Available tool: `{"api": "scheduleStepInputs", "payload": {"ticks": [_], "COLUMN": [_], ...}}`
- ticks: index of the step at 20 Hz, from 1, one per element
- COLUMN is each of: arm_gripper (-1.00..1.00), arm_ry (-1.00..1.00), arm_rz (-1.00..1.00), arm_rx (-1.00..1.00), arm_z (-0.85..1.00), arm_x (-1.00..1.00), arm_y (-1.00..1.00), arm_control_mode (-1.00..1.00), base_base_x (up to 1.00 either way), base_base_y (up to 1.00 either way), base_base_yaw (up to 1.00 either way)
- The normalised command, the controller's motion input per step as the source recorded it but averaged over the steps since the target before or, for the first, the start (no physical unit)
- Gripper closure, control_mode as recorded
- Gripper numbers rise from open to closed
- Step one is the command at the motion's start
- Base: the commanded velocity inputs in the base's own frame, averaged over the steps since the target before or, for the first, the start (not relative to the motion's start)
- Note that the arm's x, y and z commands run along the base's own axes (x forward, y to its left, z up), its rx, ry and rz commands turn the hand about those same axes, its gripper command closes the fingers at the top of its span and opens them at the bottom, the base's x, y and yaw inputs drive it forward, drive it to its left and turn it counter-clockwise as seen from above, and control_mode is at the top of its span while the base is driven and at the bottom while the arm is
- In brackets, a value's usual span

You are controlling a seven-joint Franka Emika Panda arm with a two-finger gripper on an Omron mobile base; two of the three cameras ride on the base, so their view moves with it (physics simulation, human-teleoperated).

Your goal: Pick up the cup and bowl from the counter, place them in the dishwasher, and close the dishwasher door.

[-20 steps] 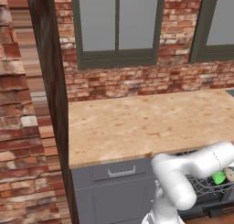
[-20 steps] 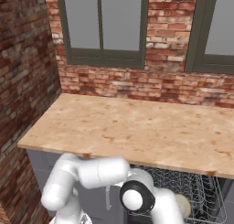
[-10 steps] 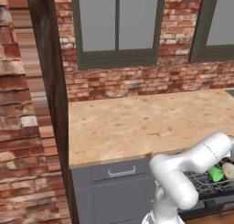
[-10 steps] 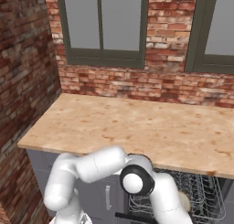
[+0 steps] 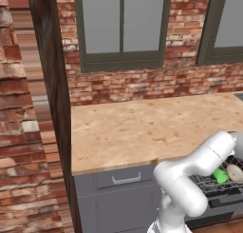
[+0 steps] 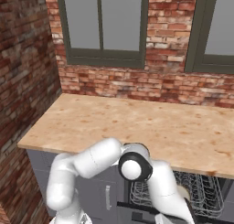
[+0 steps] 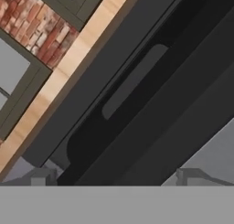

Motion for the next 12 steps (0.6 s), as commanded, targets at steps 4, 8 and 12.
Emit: {"api": "scheduleStepInputs", "payload": {"ticks": [4,8,12], "arm_gripper": [-1.0,-1.0,-1.0], "arm_ry": [-0.07,-0.07,-0.07], "arm_rz": [0.0,0.0,0.0], "arm_rx": [-0.08,-0.09,-0.1], "arm_z": [-0.18,-0.2,-0.21], "arm_x": [0.8,0.83,0.87], "arm_y": [0.03,0.04,0.04], "arm_control_mode": [-1.0,-1.0,-1.0], "base_base_x": [0.0,0.0,0.0], "base_base_y": [0.0,0.0,0.0], "base_base_yaw": [0.0,0.0,0.0]}}
